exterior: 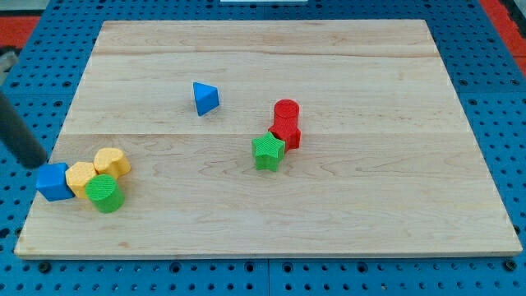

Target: Slide the green circleblue cube into the red star

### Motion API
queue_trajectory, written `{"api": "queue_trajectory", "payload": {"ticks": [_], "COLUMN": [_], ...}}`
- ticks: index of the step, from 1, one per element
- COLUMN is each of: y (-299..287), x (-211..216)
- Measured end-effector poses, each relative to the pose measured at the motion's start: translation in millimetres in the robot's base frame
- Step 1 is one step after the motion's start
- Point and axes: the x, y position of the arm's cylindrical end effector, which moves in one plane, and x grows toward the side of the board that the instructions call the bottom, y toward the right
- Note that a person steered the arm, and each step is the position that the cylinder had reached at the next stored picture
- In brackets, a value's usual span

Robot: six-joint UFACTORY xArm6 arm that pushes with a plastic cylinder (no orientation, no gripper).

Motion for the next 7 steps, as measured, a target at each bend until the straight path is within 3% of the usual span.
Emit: {"api": "queue_trajectory", "payload": {"ticks": [1,2,4,7], "y": [20,9,23,90], "x": [73,89,67,45]}}
